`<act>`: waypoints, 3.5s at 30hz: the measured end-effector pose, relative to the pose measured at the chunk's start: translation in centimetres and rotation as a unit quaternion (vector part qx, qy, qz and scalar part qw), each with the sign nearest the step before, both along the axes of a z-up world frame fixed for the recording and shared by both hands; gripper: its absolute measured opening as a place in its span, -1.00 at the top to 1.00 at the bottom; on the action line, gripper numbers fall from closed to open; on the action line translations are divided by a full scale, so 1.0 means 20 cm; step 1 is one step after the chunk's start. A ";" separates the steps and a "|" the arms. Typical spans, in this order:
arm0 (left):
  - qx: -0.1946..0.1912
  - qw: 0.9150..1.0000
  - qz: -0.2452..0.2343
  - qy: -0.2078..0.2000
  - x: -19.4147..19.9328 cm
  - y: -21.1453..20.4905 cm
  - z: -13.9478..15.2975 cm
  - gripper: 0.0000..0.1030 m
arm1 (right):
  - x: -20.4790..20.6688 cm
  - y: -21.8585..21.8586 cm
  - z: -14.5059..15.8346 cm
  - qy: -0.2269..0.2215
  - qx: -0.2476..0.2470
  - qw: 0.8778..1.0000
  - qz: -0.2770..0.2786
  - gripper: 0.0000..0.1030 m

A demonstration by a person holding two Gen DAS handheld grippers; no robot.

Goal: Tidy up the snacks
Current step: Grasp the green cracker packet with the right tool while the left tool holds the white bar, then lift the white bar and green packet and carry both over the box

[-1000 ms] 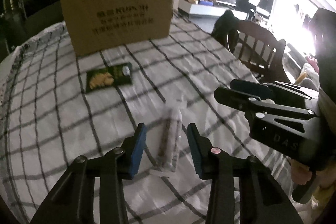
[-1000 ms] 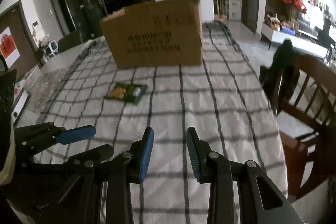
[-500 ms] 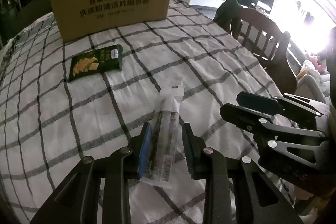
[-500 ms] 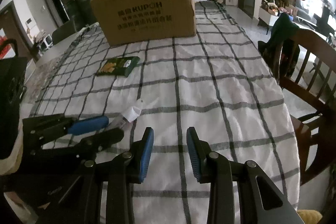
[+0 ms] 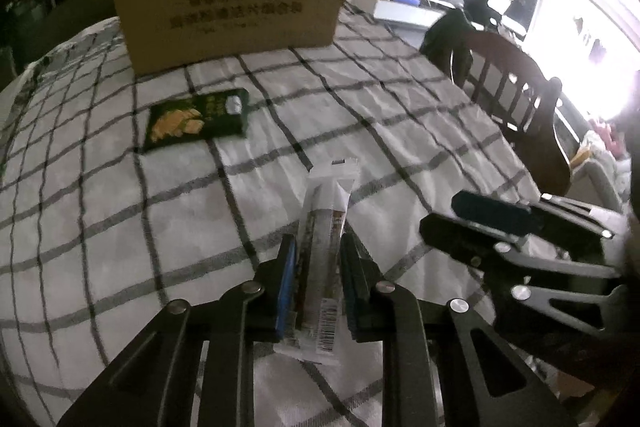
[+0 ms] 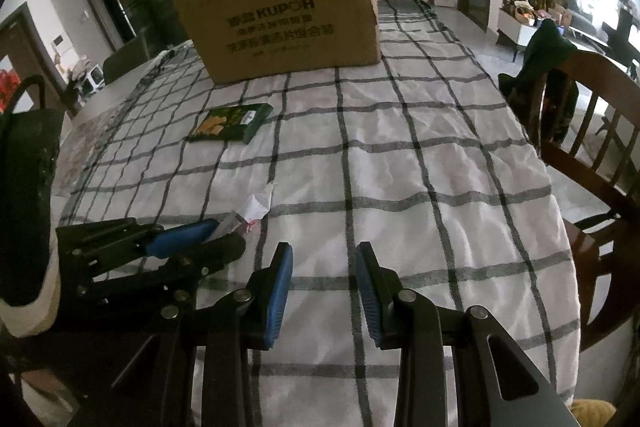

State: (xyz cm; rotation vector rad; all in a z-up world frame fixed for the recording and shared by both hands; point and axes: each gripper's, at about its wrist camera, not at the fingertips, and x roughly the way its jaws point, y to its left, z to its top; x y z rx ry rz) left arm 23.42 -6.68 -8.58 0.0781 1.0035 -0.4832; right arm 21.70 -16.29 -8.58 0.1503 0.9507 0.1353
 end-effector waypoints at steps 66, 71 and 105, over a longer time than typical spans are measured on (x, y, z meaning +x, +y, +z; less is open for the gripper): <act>-0.007 0.957 0.291 0.022 0.30 0.45 0.06 0.58 | 0.86 0.65 -0.03 0.014 -0.118 0.914 0.389 0.05; -0.001 0.961 0.277 0.001 0.27 0.42 0.12 0.58 | 0.82 0.57 0.05 -0.003 -0.098 0.933 0.347 0.06; 0.012 0.981 0.123 -0.153 0.50 0.22 0.83 0.58 | 0.71 0.15 0.78 -0.167 -0.013 0.975 0.146 0.07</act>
